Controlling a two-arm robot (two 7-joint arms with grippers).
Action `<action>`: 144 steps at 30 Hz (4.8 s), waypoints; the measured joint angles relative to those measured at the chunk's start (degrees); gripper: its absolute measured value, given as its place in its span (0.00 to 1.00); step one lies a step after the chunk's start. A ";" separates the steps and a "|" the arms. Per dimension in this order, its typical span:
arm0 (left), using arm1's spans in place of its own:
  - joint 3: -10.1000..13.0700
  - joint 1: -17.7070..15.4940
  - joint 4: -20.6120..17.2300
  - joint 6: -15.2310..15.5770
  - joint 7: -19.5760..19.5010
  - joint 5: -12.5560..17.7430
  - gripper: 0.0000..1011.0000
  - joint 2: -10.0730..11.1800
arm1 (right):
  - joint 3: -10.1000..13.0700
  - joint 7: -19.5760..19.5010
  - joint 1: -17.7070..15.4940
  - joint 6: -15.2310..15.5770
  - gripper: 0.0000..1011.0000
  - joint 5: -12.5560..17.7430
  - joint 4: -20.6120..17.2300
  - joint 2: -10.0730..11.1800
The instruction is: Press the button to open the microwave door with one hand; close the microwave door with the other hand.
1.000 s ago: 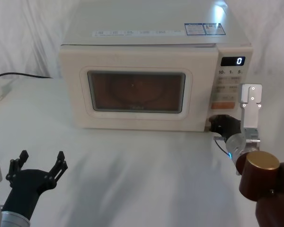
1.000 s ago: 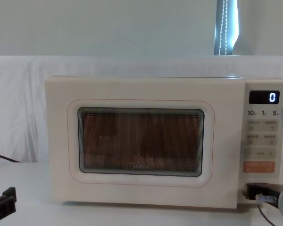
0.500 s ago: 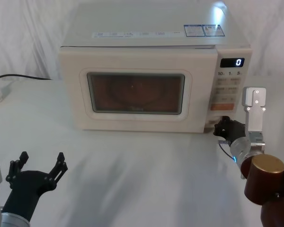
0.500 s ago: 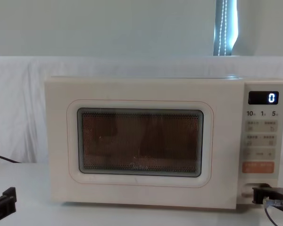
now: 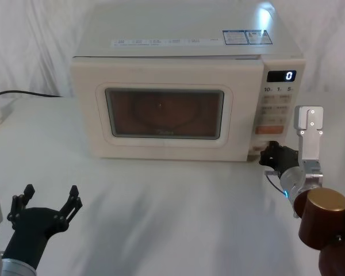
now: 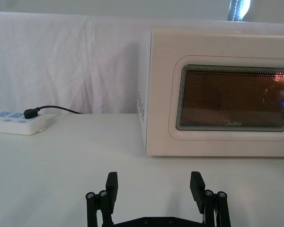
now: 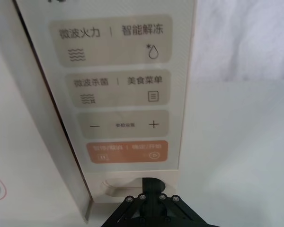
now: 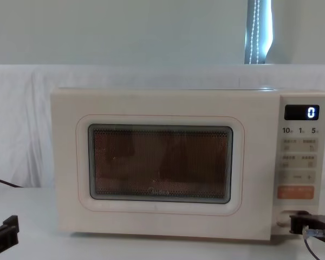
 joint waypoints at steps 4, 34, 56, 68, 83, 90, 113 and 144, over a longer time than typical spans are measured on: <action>0.00 0.00 0.00 0.00 0.00 0.00 0.99 0.00 | -0.37 0.47 -0.41 0.29 0.00 0.00 -0.93 0.19; 0.00 0.00 0.00 0.00 0.00 0.00 0.99 0.00 | -7.10 11.59 -11.26 6.40 0.00 2.56 -20.34 6.57; 0.00 0.00 0.00 0.00 -0.01 0.00 0.99 0.00 | -6.98 11.42 -11.16 6.44 0.00 2.59 -20.14 6.45; 0.00 0.00 0.00 0.00 0.00 0.00 0.99 0.00 | -6.88 11.26 -11.06 6.39 0.00 2.52 -19.95 6.37; 0.00 0.00 0.00 0.00 0.00 0.00 0.99 0.00 | -6.81 11.18 -10.99 6.38 0.10 2.48 -19.85 6.29; 0.00 0.00 0.00 0.00 0.00 0.00 0.99 0.00 | -6.81 11.16 -10.99 6.39 0.27 2.48 -19.85 6.29; 0.00 0.00 0.00 0.00 0.00 0.00 0.99 0.00 | -6.82 11.16 -10.99 6.39 0.94 2.48 -19.85 6.29; 0.00 0.00 0.00 0.00 0.00 0.00 0.99 0.00 | -6.82 11.16 -10.99 6.39 0.99 2.48 -19.85 6.29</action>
